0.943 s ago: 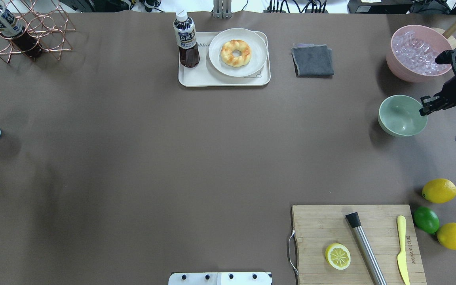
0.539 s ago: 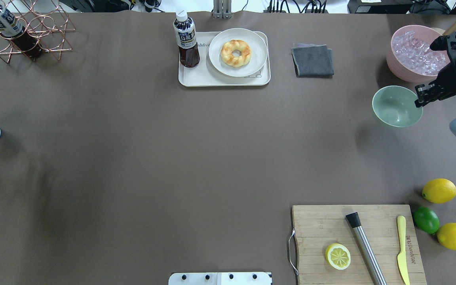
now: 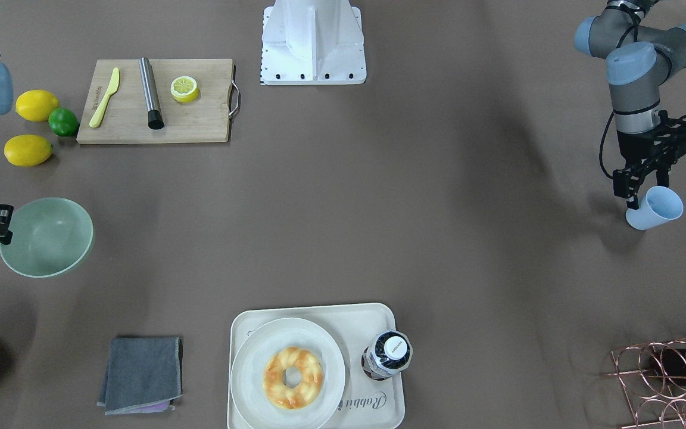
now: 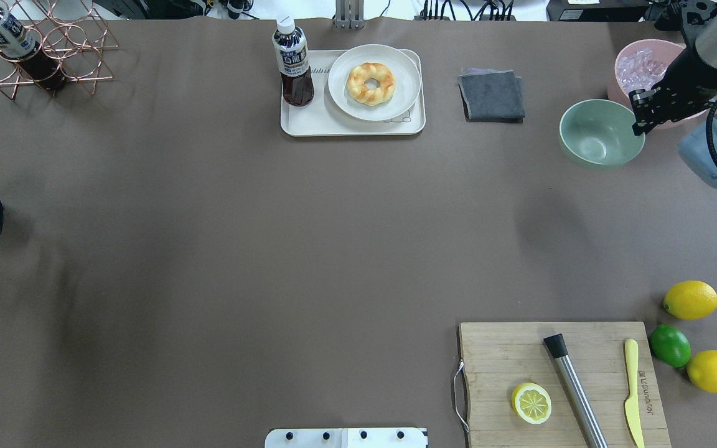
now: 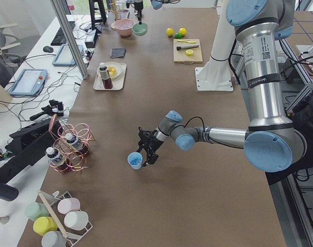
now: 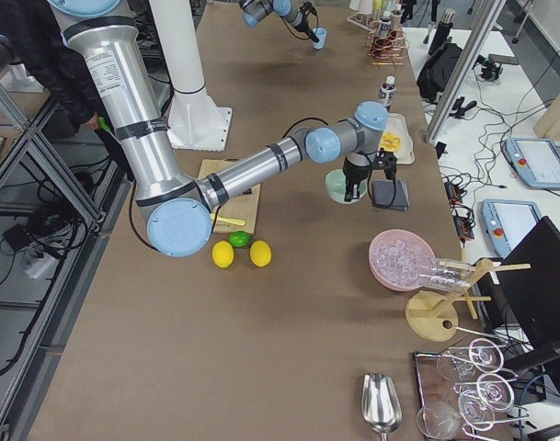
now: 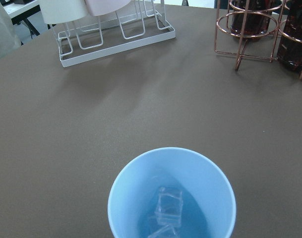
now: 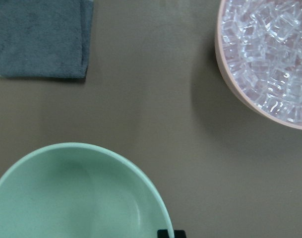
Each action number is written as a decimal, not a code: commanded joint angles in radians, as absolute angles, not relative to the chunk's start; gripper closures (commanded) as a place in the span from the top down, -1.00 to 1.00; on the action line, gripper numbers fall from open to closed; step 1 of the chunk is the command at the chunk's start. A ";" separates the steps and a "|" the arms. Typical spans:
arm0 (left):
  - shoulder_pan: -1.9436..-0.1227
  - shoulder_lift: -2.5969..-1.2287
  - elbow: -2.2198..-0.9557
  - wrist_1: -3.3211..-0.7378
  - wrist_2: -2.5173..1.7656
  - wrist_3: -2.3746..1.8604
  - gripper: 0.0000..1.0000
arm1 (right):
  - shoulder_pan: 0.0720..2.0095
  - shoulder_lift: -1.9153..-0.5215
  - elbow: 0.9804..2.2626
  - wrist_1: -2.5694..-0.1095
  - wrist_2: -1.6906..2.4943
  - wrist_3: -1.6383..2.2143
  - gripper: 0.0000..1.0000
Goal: Pour ice into bowl
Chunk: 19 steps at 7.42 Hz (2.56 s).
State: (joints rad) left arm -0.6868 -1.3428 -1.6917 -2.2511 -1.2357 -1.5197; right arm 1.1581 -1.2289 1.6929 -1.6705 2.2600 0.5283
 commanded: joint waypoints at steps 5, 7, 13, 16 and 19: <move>-0.712 -1.422 -1.567 -2.250 -1.226 -1.522 0.93 | 0.959 -0.852 1.634 -1.905 2.110 0.846 -1.00; -0.723 -1.437 -1.531 -2.250 -1.203 -1.522 0.93 | 0.873 -0.757 1.579 -1.904 2.050 0.984 -1.00; -0.768 -1.445 -1.578 -2.247 -1.219 -1.496 0.05 | 0.683 -0.479 1.376 -1.879 1.956 1.250 -1.00; -0.833 -1.434 -1.783 -2.059 -1.341 -1.483 0.05 | 0.595 -0.414 1.284 -1.786 1.924 1.330 -1.00; -0.851 -1.434 -1.913 -1.936 -1.379 -1.483 0.05 | 0.543 -0.414 1.166 -1.596 1.893 1.356 -1.00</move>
State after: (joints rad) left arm -0.8329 -1.4350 -1.8478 -1.9966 -1.3474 -1.4840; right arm 0.5729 -0.4166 1.2321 -1.6987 1.9060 1.3403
